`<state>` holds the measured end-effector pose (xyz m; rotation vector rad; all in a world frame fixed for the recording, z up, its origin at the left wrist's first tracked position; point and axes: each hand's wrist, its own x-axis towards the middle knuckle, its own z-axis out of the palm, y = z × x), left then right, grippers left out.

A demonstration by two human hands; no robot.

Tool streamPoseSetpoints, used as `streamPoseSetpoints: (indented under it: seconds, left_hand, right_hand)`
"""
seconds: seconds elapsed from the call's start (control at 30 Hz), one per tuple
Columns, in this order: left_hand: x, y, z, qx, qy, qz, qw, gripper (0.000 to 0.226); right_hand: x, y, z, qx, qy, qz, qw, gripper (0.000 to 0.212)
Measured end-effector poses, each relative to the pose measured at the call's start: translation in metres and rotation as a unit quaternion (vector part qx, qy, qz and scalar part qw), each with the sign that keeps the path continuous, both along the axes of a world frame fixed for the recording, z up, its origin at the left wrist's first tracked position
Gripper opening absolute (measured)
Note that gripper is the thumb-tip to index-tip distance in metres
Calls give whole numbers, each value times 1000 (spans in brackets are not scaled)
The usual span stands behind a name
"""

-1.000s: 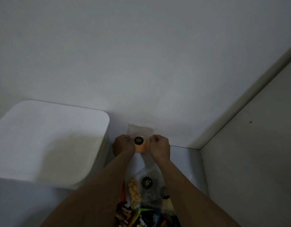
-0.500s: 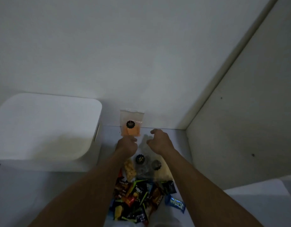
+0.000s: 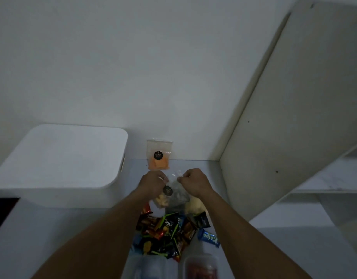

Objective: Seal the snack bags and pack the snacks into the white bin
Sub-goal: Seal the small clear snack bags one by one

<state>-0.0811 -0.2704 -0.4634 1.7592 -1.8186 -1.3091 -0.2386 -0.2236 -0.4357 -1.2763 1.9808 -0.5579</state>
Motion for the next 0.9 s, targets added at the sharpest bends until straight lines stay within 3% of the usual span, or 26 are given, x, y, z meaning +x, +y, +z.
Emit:
streamPoseSetpoints:
  seconds: [0.2, 0.3, 0.37, 0.77, 0.9]
  left_hand:
    - [12, 18, 61, -29, 51, 17, 998, 17]
    - [14, 28, 100, -45, 80, 15, 996, 15]
    - [13, 35, 126, -46, 117, 17, 992, 11]
    - [16, 70, 247, -45, 319, 61, 945, 8]
    - [16, 77, 267, -65, 342, 78, 934, 11]
  right_hand:
    - [-2, 31, 45, -65, -96, -4, 993, 32]
    - [-3, 43, 79, -114, -107, -32, 987, 13]
    - [-3, 49, 102, -148, -125, -45, 980, 14]
    - [5, 65, 221, -260, -209, -50, 941, 4]
    - [10, 70, 248, -282, -228, -32, 931, 8]
